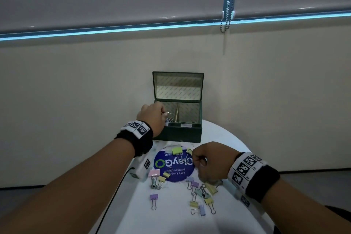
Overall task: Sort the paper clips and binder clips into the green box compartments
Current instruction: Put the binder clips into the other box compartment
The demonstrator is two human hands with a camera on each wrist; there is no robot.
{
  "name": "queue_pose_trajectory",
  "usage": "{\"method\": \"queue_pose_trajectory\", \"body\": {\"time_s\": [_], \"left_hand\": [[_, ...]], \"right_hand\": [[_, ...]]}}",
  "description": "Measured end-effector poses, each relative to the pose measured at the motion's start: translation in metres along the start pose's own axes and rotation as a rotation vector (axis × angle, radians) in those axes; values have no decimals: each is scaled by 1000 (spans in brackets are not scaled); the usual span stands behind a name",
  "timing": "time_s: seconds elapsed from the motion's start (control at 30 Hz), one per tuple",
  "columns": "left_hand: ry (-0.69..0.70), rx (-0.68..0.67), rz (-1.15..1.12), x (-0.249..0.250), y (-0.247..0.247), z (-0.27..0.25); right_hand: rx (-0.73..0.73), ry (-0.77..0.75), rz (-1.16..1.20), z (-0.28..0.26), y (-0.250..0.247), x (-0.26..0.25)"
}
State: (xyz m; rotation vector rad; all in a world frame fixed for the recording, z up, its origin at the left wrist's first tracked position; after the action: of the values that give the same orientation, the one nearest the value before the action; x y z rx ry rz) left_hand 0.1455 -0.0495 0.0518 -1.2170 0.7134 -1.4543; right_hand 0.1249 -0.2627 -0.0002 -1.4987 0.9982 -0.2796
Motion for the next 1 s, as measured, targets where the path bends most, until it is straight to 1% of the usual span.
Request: {"method": "queue_pose_trajectory", "body": {"time_s": [0.07,0.13,0.27,0.3,0.33,0.4,0.47,0.5,0.53,0.6,0.67,0.77,0.93,1.0], "left_hand": [[19,-31,96,0,6,1],[61,-52,141,-2,11,1],[169,-14,95,1,-3,-17],[207,-42,60,6,-9,-26],[247,-108,16,11,-12,-36],[280,-345,-30,20,-11,-62],[268,-598,43,20,-3,-87],[260,-680,110,18,2,-97],[251,-725,178,15,6,-105],[230,-726,252,10,13,-113],[204,-686,238,7,18,-115],[179,-660,203,8,24,-112],[200,-634,151,15,26,-111],[212,-590,137,14,24,-110]], "right_hand": [[-43,19,-34,-3,4,3],[-90,7,-101,-4,10,4],[-81,-12,-118,-2,11,2],[-74,-8,-115,-2,11,2],[-65,-4,-112,-1,10,3],[-38,4,-117,-1,10,4],[-24,11,-118,0,9,4],[-21,15,-112,0,9,4],[-16,18,-109,0,9,4],[0,26,-117,0,11,4],[9,43,-114,0,11,5],[22,35,-92,-1,12,3],[49,21,-69,-3,9,-5],[66,-24,-107,-3,7,-9]]}}
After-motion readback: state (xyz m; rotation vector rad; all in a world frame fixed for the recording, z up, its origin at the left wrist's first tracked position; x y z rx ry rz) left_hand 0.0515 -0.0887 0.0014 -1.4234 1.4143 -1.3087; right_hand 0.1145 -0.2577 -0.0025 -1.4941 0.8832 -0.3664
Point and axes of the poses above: each hand's wrist, its own z-axis towards the middle knuckle, its own y-axis out of the palm, x = y × z, the point moved 5 cm from there along z, towards the middle knuckle, and after that the axes turned 5 degrees about y, right-handed, at the moved point
